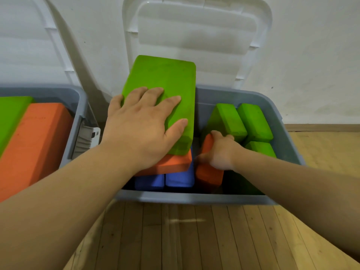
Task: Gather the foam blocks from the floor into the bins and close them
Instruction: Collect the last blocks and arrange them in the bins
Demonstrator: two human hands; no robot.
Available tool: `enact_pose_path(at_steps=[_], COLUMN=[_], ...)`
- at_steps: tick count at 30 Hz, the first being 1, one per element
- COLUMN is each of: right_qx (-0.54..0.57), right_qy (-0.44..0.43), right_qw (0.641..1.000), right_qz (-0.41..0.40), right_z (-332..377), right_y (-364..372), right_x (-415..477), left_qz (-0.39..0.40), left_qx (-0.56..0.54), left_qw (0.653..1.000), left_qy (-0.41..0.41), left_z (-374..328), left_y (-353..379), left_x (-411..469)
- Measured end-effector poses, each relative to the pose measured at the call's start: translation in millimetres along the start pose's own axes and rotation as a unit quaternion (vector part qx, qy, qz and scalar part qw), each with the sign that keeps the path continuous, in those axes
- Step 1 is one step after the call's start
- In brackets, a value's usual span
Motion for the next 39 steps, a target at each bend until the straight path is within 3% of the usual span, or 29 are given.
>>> enact_pose_path(at_steps=[17,39], right_qx=[0.135,0.091], right_qy=[-0.059,-0.036], right_qw=[0.982,0.981], right_qz=[-0.114,-0.168], right_z=[-4,-16], right_y=[-103,-155], right_x=[-15,-67], left_qz=[0.001,0.024], left_qx=[-0.003,-0.009], left_qw=[1.000,1.000], left_qy=[0.000,-0.002], left_z=[1,-3], left_y=[0,-3], left_x=[1,-3])
Point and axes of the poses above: each hand's wrist, its own x-axis towards the middle knuckle, its own y-axis out of the palm, z = x × y, the point moved 9 cm from there along x, towards the middle knuckle, and after that the axes turned 8 degrees about x, right-handed, at the moved point
